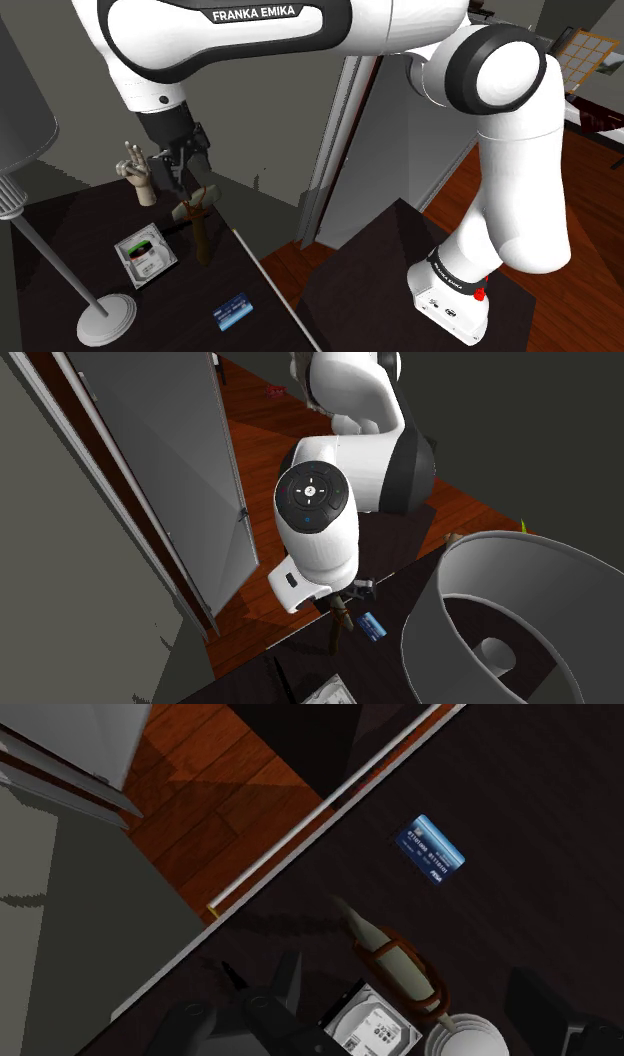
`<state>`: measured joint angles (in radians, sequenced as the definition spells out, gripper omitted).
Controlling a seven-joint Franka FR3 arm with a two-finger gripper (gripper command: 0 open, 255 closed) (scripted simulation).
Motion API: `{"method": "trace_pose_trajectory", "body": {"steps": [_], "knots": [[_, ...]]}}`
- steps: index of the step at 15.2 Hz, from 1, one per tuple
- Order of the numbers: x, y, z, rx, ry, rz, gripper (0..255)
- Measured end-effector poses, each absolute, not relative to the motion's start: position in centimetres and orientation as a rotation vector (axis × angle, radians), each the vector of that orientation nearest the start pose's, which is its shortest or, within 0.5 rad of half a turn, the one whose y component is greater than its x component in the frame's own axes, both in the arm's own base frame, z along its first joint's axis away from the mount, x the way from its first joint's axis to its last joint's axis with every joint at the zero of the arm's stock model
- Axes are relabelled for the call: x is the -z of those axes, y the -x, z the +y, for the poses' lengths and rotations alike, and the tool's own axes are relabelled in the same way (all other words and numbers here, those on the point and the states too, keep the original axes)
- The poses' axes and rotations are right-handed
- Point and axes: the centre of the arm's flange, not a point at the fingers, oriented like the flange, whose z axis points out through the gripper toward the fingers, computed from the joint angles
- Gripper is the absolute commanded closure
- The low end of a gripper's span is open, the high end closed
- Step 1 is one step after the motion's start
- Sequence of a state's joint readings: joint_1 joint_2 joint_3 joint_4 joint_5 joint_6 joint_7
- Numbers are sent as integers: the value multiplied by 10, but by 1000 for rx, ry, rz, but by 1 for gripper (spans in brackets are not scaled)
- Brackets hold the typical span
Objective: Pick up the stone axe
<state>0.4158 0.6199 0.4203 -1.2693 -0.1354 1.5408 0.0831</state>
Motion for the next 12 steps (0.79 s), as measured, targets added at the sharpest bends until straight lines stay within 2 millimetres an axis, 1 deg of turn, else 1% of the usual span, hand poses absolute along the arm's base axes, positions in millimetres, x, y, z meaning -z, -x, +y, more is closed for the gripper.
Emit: {"method": "trace_pose_trajectory", "body": {"steps": [1,3,8,9,12], "knots": [[-388,-514,458,-508,2917,-1138,0],[-377,-514,463,-513,2912,-1148,0],[-353,-513,464,-515,2910,-1151,0],[-350,-513,464,-515,2910,-1151,255],[-349,-513,464,-512,2910,-1151,255]]}}
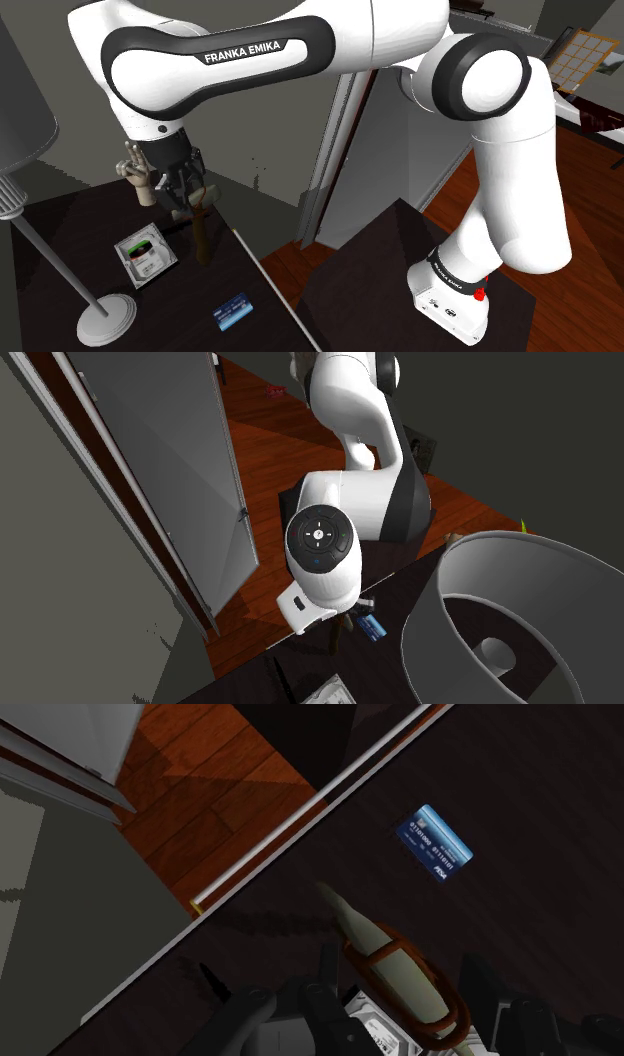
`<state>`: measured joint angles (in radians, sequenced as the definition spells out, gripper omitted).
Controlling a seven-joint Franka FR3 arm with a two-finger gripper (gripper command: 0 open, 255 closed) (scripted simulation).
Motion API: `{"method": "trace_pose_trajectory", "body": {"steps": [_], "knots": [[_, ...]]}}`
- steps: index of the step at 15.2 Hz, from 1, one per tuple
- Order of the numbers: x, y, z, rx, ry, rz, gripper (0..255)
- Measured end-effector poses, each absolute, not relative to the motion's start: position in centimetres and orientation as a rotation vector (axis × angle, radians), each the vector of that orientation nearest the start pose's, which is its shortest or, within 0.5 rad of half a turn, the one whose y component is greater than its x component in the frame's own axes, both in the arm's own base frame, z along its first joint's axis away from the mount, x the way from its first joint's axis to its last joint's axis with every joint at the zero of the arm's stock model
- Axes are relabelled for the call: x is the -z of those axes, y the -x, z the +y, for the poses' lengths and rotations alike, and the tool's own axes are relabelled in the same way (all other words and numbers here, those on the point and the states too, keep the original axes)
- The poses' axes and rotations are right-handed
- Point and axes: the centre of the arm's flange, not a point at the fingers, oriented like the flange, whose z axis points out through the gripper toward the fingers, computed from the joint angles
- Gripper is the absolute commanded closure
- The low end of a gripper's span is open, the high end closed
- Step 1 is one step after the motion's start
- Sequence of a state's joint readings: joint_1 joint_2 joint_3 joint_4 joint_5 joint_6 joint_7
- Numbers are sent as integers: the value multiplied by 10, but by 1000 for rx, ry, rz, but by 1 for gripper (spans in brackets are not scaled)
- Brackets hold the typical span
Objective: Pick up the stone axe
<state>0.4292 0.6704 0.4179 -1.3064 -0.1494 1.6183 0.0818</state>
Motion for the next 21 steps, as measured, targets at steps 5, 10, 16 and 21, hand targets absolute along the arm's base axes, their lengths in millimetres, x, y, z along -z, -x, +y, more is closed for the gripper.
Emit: {"method": "trace_pose_trajectory", "body": {"steps": [5,10,16,21], "knots": [[-349,-513,464,-511,2910,-1151,255],[-360,-513,464,-514,2910,-1151,255],[-390,-513,465,-514,2910,-1151,255],[-416,-513,465,-514,2910,-1151,255]]}}
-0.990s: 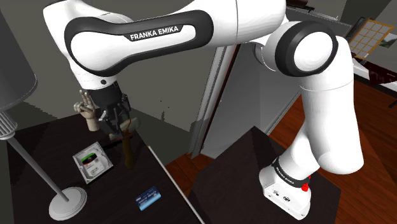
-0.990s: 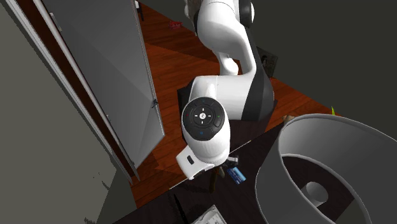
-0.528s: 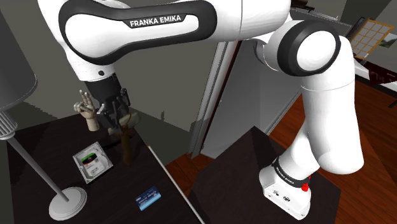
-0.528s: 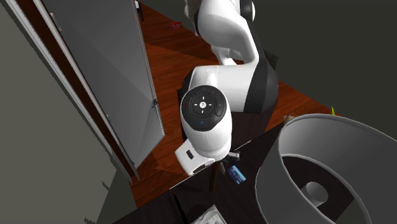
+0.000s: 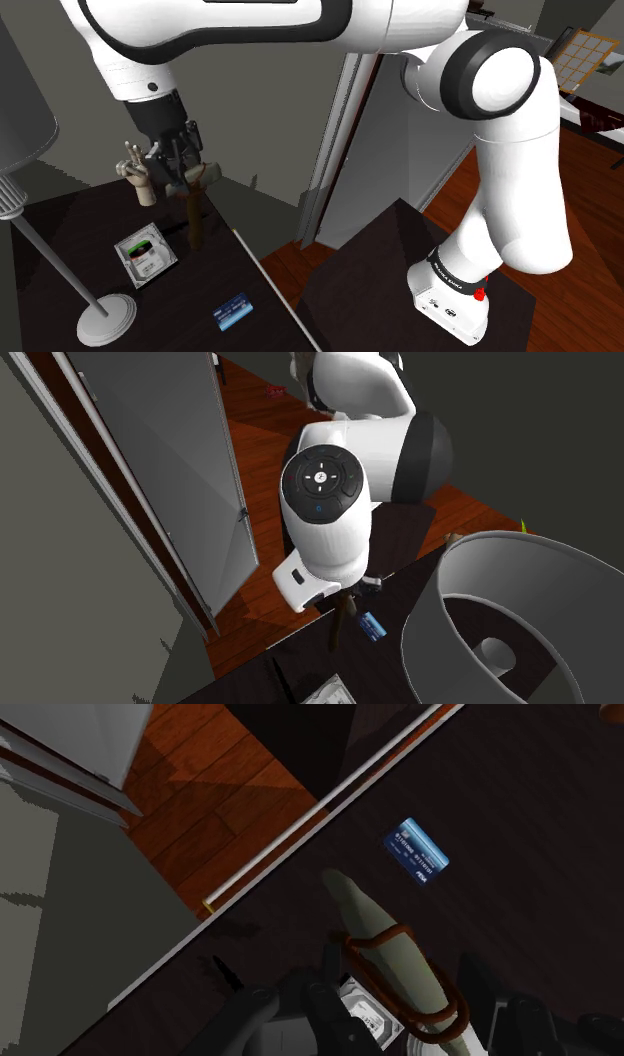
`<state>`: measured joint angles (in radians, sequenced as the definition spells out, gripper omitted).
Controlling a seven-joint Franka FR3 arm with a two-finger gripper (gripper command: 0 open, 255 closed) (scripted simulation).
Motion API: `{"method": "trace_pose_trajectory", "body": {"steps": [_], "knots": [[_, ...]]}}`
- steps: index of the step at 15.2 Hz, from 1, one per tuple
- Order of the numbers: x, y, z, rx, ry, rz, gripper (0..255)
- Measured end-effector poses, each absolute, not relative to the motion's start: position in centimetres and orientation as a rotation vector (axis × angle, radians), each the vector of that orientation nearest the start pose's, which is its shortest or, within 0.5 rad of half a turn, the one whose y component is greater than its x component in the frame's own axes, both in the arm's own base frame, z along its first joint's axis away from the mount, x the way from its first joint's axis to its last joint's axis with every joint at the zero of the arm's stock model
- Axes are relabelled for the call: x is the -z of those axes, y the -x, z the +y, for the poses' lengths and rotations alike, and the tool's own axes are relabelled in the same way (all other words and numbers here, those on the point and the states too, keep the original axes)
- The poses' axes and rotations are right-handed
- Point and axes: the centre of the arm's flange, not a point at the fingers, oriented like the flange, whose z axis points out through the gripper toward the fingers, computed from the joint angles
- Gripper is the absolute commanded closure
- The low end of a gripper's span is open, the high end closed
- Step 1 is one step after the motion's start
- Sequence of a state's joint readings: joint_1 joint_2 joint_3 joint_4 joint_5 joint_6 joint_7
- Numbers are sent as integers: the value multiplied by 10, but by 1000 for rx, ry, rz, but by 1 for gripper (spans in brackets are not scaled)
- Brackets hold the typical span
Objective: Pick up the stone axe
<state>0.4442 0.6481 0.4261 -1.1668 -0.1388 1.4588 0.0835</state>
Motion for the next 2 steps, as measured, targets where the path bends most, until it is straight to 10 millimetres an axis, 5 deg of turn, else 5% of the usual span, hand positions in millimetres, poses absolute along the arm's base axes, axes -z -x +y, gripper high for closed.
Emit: {"method": "trace_pose_trajectory", "body": {"steps": [2], "knots": [[-424,-514,465,-514,2910,-1151,255]]}}
